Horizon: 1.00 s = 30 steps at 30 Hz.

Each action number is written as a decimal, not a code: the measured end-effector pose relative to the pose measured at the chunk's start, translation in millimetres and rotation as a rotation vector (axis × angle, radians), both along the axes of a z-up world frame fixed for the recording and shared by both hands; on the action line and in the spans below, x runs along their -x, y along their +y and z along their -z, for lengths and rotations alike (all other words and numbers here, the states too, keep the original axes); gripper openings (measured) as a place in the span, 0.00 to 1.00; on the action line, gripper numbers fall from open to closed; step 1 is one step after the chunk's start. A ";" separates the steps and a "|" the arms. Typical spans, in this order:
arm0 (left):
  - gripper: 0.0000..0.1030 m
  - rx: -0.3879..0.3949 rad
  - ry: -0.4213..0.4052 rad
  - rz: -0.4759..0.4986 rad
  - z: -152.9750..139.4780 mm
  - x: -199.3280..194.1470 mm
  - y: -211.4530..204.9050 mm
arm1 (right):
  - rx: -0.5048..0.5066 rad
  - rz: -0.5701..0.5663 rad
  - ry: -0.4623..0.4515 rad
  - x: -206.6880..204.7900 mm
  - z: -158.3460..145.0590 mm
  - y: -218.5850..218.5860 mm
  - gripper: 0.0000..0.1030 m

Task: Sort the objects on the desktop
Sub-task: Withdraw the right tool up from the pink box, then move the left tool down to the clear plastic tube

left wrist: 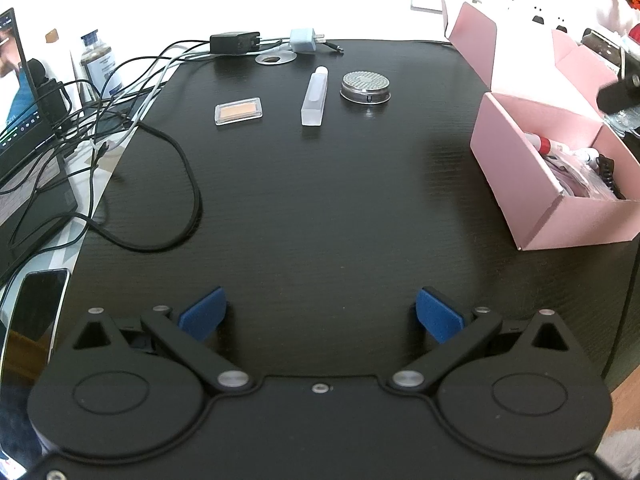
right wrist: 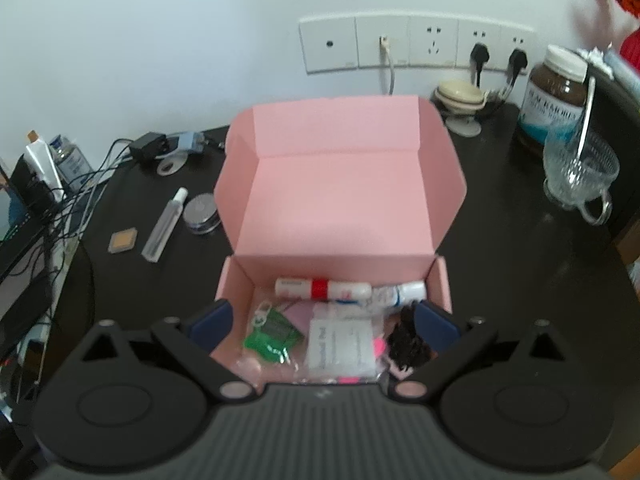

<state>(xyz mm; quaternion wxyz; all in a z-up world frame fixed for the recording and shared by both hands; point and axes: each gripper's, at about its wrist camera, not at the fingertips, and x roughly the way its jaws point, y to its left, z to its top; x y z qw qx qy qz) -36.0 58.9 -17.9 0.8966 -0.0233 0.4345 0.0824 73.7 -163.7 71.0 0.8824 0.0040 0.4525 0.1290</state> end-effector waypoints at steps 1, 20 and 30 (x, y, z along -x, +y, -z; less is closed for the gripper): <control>1.00 0.000 0.004 -0.001 -0.2 -0.8 0.0 | -0.004 -0.003 0.005 0.9 2.8 -0.9 0.95; 0.96 0.016 -0.020 0.058 -7.7 -108.5 -1.9 | -0.158 -0.017 0.093 -0.5 29.2 -28.4 0.95; 0.75 -0.003 -0.030 0.066 1.0 -168.0 14.8 | -0.152 -0.031 0.067 -4.4 26.9 -41.7 0.95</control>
